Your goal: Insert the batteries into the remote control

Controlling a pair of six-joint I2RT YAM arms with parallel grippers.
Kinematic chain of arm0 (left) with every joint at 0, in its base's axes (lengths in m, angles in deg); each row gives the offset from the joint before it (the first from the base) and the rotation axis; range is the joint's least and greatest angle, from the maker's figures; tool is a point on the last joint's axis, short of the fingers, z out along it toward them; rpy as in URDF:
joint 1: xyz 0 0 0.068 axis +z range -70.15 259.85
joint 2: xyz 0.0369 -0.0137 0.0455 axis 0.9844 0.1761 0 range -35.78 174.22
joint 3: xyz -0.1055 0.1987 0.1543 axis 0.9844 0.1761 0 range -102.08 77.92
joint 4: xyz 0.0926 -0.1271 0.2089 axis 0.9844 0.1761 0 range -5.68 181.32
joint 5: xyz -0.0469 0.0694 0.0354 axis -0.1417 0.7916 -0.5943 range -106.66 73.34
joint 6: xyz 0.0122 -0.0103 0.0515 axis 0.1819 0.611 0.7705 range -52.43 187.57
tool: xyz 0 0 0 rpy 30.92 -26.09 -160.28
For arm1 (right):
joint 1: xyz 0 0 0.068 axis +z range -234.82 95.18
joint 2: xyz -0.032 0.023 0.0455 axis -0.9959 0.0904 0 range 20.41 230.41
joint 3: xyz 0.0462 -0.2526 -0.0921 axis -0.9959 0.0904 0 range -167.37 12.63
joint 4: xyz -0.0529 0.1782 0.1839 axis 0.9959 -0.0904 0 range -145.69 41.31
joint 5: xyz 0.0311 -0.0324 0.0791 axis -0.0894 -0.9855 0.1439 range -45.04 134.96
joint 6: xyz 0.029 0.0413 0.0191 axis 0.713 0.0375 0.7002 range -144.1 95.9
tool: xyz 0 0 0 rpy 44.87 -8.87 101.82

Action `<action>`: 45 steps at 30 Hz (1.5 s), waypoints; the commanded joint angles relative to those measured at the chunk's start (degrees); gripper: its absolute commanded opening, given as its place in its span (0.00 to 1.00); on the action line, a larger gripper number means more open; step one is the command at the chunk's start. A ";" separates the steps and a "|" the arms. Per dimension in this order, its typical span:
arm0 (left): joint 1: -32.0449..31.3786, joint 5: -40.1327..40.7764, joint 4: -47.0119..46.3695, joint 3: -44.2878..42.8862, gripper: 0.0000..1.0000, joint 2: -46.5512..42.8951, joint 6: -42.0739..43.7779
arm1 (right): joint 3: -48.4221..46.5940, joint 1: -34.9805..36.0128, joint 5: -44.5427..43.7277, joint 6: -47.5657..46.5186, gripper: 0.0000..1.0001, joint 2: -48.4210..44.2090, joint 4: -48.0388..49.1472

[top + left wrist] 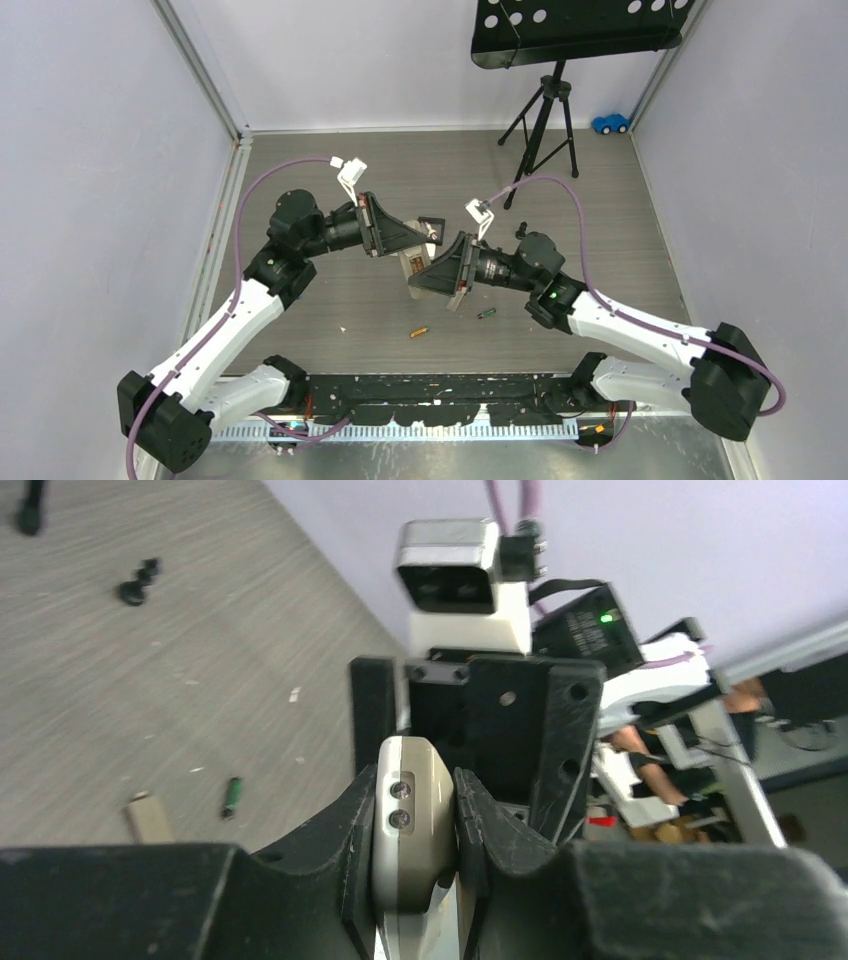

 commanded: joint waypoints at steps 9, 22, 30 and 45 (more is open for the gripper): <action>0.60 12.18 15.42 -2.38 0.00 -4.78 19.25 | -0.68 -2.87 -36.36 -10.39 0.70 -19.14 -40.67; 0.60 13.98 12.71 0.79 0.00 -5.80 20.53 | -8.15 -2.26 -58.05 11.09 0.47 -0.28 -78.00; 0.60 13.38 11.83 1.98 0.00 -5.50 20.00 | -5.41 -1.94 -53.34 13.83 0.47 8.52 -70.99; 0.60 17.20 12.95 3.06 0.00 -6.82 19.79 | -8.40 -0.84 -52.88 9.83 0.48 13.14 -68.84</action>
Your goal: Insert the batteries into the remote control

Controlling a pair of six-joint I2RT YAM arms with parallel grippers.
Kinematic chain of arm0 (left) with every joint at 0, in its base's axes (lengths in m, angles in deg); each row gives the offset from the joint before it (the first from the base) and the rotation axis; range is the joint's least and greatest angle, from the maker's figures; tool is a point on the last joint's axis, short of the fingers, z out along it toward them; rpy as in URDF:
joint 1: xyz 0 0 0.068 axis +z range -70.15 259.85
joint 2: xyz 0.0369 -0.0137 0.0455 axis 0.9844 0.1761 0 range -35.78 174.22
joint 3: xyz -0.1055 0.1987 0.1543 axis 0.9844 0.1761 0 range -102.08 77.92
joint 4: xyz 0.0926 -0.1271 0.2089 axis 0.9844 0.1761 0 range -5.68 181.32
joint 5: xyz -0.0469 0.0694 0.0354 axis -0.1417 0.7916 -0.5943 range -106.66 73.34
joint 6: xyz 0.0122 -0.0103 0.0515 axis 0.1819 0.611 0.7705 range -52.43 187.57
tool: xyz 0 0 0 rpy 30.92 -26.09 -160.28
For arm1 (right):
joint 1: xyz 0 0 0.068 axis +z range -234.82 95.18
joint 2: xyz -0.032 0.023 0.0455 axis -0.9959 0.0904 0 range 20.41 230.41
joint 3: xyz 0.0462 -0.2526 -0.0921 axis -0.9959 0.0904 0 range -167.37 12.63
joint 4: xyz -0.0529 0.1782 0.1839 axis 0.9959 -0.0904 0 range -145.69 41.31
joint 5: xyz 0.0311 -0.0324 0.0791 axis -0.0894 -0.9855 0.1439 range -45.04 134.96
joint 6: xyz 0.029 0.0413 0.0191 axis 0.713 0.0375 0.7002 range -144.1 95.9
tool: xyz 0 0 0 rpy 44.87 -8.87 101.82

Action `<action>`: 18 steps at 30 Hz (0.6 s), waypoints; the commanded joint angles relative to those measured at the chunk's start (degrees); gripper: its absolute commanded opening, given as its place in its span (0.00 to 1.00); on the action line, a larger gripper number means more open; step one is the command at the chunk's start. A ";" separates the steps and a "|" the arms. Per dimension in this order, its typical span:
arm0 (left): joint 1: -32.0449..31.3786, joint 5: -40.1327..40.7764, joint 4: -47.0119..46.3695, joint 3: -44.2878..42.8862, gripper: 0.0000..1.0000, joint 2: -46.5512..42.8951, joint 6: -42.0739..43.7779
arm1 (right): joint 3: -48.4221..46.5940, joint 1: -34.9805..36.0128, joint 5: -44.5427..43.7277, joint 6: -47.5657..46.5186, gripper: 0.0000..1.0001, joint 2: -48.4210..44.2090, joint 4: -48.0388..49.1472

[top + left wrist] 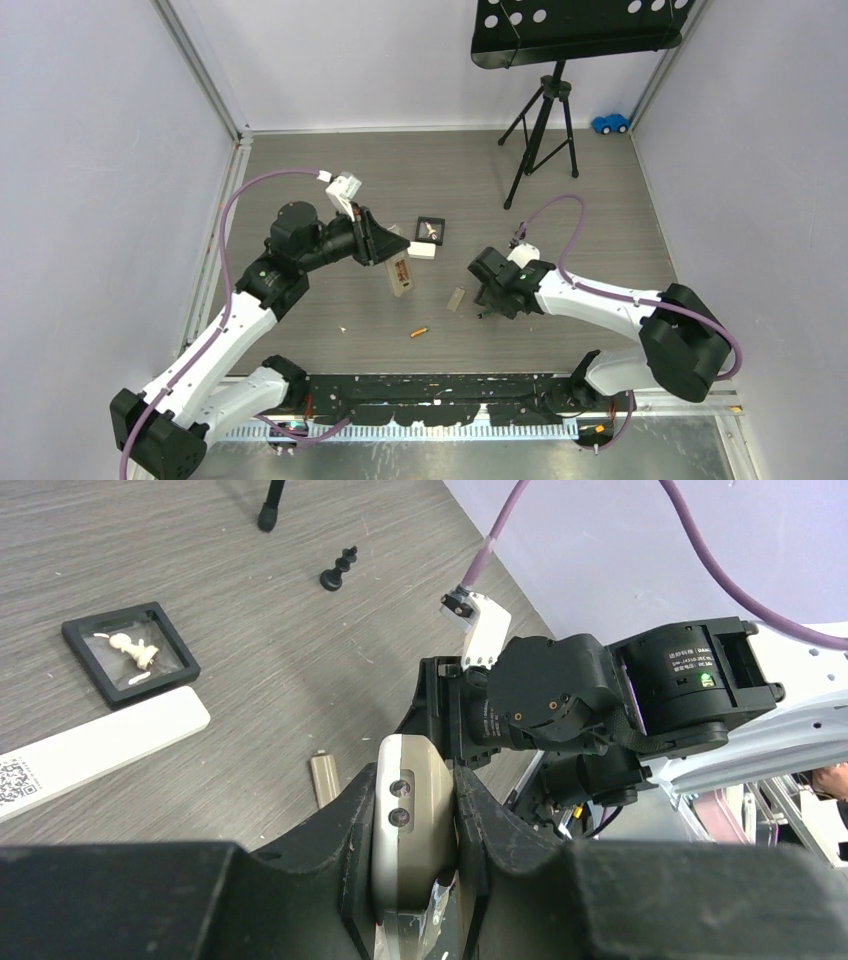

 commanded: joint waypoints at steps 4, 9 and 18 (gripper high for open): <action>0.38 3.22 -1.62 0.22 0.00 -2.21 0.76 | -5.21 2.11 -4.85 -2.13 0.48 0.84 -2.24; 0.38 10.06 1.56 -0.08 0.00 -3.37 0.96 | -7.57 7.91 2.51 -19.25 0.47 0.96 9.07; 0.40 45.35 15.33 -1.35 0.00 -8.81 -1.16 | -22.20 14.81 4.73 -24.84 0.54 13.34 2.69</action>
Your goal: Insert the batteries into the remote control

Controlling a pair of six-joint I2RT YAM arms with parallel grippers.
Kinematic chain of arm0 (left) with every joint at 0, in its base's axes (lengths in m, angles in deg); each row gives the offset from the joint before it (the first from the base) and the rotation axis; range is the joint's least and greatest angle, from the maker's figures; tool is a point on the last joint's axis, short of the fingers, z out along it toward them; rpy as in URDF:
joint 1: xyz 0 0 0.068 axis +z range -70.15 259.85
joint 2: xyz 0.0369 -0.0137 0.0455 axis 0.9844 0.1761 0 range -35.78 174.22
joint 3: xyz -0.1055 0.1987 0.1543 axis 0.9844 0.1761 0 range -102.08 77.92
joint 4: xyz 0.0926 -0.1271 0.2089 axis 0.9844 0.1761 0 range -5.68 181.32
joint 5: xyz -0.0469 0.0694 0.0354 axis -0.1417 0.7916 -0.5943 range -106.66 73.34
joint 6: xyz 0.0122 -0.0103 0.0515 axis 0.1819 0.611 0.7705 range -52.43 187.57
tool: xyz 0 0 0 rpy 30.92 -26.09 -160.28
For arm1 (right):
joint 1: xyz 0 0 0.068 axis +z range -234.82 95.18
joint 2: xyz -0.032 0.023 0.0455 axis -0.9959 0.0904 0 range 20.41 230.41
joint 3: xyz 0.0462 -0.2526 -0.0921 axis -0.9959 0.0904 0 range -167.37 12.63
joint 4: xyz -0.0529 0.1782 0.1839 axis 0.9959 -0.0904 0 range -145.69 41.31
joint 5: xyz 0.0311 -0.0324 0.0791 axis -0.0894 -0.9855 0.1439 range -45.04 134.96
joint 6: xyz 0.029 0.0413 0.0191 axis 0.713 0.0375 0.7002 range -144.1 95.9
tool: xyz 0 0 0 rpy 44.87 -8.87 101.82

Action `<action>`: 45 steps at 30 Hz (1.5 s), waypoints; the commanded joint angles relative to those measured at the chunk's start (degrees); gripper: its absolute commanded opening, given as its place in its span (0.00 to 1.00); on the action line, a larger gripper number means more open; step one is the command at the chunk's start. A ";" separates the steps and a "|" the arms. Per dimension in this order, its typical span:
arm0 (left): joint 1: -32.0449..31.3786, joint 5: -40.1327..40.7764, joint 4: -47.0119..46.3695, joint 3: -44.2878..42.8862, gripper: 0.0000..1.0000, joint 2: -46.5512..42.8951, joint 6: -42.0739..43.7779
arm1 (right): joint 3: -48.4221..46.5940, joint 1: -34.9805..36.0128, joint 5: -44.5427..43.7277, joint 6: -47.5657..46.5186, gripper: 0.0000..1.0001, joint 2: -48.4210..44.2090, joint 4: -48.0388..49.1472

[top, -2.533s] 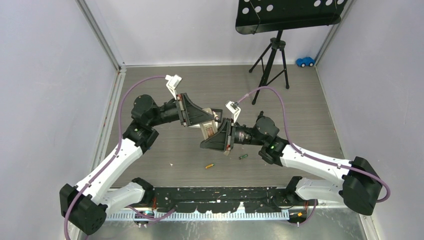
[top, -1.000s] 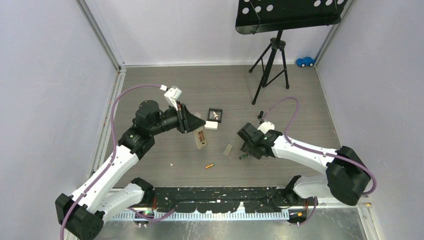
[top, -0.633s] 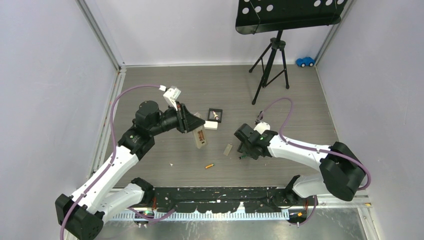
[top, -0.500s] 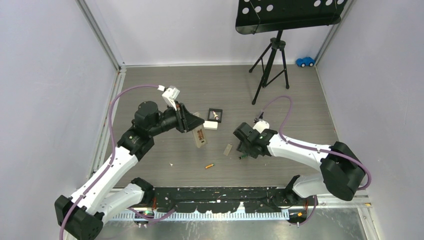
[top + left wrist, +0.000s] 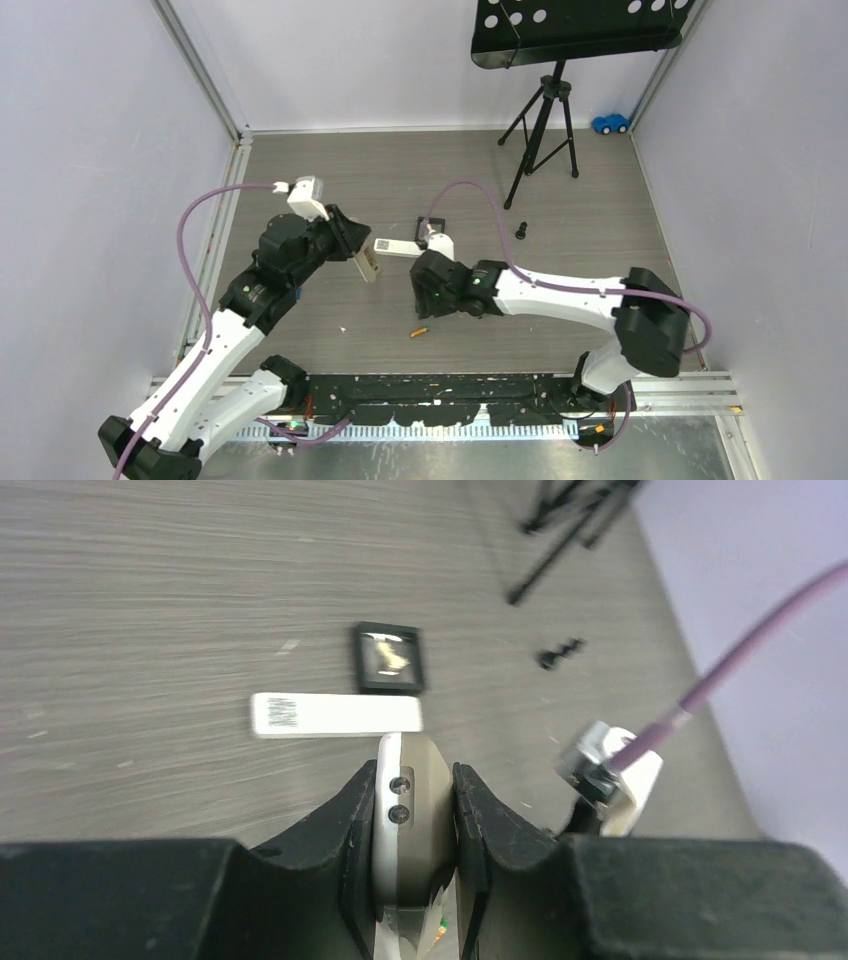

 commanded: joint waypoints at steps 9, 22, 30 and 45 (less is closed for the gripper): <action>0.38 22.50 8.57 -2.15 0.00 -3.88 -1.79 | -12.39 2.74 -2.20 27.57 0.47 12.89 -10.09; 0.38 20.47 10.61 -1.58 0.00 -4.86 -0.50 | -15.82 5.72 -1.95 36.56 0.48 18.35 -15.67; 0.38 20.94 11.77 -1.39 0.00 -5.69 -0.16 | -16.98 4.44 -1.29 36.70 0.49 21.48 -15.84; 0.38 18.63 11.08 -1.58 0.00 -5.01 -0.16 | -19.47 3.88 -4.99 30.10 0.13 24.32 -19.33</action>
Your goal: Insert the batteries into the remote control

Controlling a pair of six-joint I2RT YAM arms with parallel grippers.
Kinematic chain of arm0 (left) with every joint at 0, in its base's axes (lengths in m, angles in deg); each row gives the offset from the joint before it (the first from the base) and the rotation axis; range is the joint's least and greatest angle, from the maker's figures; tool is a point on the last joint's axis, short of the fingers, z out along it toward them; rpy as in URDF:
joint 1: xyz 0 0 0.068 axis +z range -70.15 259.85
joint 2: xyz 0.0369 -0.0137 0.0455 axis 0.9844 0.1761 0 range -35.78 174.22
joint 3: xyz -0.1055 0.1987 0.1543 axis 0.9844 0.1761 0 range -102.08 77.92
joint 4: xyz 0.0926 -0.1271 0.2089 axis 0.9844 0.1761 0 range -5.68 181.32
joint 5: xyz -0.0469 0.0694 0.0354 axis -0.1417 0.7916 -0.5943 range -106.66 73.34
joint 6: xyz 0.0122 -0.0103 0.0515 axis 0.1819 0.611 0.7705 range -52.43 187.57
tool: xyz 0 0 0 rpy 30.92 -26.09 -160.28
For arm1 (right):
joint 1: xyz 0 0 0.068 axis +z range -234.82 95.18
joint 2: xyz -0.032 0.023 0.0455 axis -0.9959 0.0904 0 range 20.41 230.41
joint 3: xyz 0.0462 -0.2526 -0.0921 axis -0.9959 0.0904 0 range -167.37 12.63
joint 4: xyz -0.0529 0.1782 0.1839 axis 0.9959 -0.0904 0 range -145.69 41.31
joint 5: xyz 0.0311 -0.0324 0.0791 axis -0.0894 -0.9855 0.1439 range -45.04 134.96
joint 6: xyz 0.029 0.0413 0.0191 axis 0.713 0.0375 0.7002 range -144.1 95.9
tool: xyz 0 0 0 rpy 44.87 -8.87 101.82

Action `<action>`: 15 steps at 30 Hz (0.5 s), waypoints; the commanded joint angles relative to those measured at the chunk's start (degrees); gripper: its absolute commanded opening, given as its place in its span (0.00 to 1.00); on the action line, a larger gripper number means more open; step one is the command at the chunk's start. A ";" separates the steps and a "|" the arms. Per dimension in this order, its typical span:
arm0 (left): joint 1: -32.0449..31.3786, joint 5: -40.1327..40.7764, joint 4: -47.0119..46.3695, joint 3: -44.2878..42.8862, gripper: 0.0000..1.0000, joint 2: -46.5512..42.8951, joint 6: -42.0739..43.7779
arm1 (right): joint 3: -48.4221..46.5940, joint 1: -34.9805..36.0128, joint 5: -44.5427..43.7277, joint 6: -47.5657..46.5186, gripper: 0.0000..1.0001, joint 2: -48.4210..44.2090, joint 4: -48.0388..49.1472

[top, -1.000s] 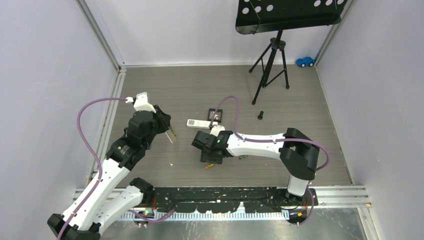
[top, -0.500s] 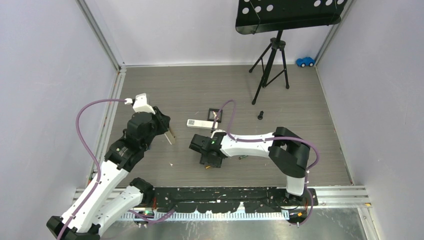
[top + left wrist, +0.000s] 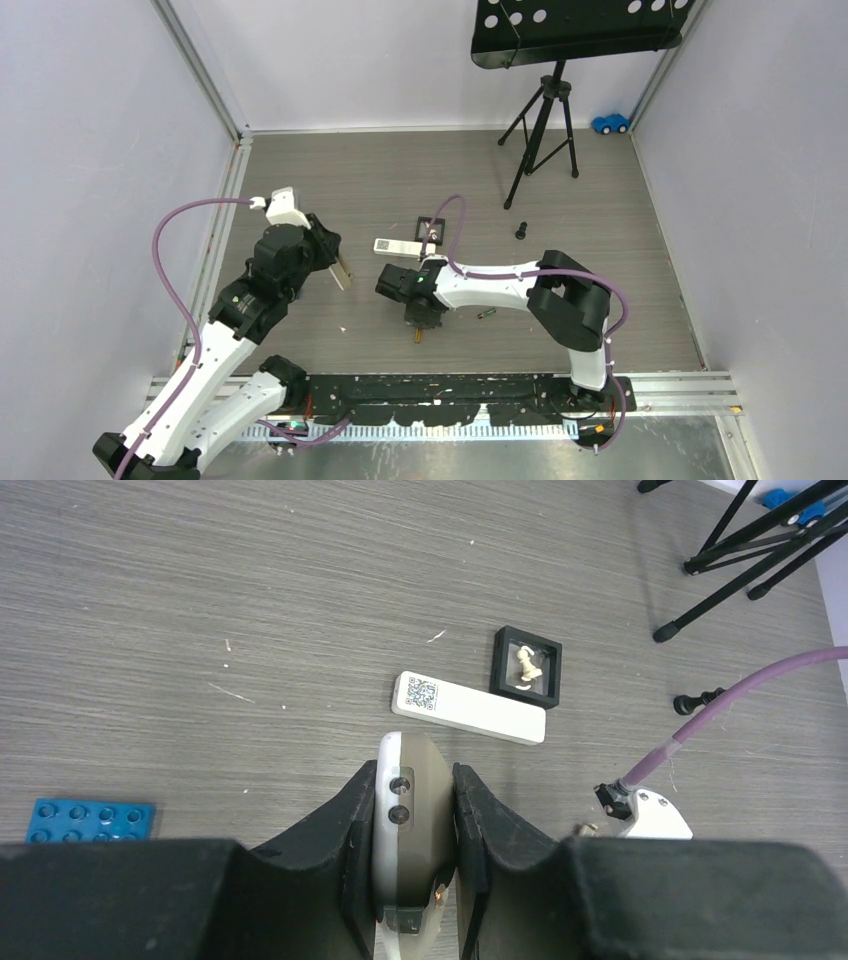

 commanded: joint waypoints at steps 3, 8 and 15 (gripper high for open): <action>0.17 -2.29 -1.62 -1.64 0.00 0.24 1.04 | -3.09 0.16 -4.08 -6.19 0.19 0.92 -3.91; 0.17 -2.90 -1.79 -1.56 0.00 0.67 1.17 | -2.26 0.80 -3.65 -8.44 0.39 -0.49 -3.38; 0.17 -3.19 -1.83 -1.30 0.00 0.76 1.29 | -1.65 1.63 -1.59 -9.14 0.32 -0.29 -3.93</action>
